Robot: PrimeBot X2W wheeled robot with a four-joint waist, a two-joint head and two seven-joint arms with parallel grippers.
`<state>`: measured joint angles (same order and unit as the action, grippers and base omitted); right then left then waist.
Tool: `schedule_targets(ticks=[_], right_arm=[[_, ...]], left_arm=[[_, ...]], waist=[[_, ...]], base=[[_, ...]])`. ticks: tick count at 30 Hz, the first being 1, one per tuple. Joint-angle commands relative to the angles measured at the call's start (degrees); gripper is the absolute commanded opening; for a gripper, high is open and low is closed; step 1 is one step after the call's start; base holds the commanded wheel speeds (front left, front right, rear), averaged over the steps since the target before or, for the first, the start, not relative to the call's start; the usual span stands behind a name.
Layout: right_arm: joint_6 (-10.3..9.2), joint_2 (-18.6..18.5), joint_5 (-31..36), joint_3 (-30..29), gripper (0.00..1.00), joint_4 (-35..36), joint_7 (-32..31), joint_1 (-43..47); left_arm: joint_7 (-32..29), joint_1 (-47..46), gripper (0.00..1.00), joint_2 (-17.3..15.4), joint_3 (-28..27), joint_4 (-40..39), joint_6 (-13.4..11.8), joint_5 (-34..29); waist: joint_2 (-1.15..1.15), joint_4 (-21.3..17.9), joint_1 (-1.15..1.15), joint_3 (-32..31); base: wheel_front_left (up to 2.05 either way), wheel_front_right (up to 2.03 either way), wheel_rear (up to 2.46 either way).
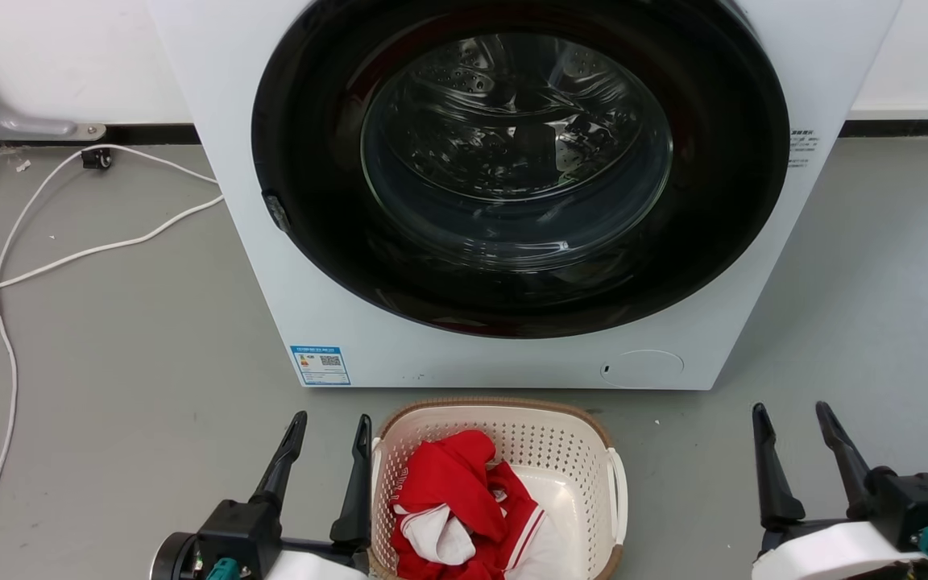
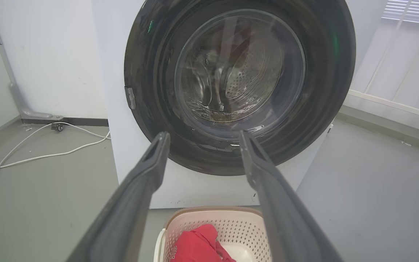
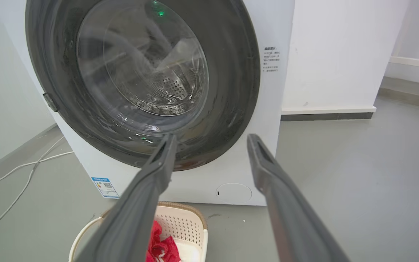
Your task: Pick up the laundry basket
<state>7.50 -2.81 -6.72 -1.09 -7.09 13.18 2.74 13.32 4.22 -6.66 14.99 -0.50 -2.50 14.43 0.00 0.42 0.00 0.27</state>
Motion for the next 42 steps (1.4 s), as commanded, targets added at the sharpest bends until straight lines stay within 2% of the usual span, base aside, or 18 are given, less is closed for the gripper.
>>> schedule_targets(ticks=[1,2,7,14,32,37,42], right_arm=[[-0.02,-0.08,0.27,0.05,1.00,-0.39,0.58,0.16],[-0.02,-0.08,0.40,0.24,1.00,-1.36,0.82,0.12],[-0.02,-0.09,2.43,0.24,1.00,-2.40,1.34,-0.17],[-0.02,-0.09,5.97,0.80,1.00,-1.84,2.15,-0.17],[-0.02,-0.09,5.01,0.28,1.00,-2.01,2.03,-0.61],[-0.02,-0.07,5.49,-0.18,1.00,-2.08,2.03,-2.27],[-0.02,-0.08,6.33,1.05,1.00,-3.23,2.02,-6.40]], left_arm=[[0.47,0.64,1.00,0.57,-1.00,0.35,1.26,-1.37],[0.69,1.21,1.00,1.13,-1.99,1.47,2.69,-2.71],[1.18,1.43,1.00,2.12,-3.15,4.86,4.53,-6.82],[2.02,1.72,1.00,2.71,-2.87,5.34,4.44,-12.81],[1.91,1.86,1.00,3.59,-4.52,5.98,5.39,-11.71],[1.90,0.44,1.00,3.66,-4.79,7.89,5.52,-11.85],[1.90,-3.78,1.00,3.68,-5.77,10.67,6.15,-12.01]], waist=[[0.00,-0.02,0.00,0.00],[0.00,-0.07,0.00,-0.01],[0.00,-0.12,0.00,-0.02],[0.00,-0.15,0.00,-0.05],[0.00,-0.13,0.00,0.47],[0.00,-0.62,0.00,3.94],[0.00,-1.59,0.00,11.36]], base=[[0.00,0.00,0.00],[0.00,0.00,0.00],[0.00,0.00,0.00],[0.00,0.00,0.00],[0.00,0.00,0.00],[0.00,0.00,0.00],[0.00,0.00,0.00]])
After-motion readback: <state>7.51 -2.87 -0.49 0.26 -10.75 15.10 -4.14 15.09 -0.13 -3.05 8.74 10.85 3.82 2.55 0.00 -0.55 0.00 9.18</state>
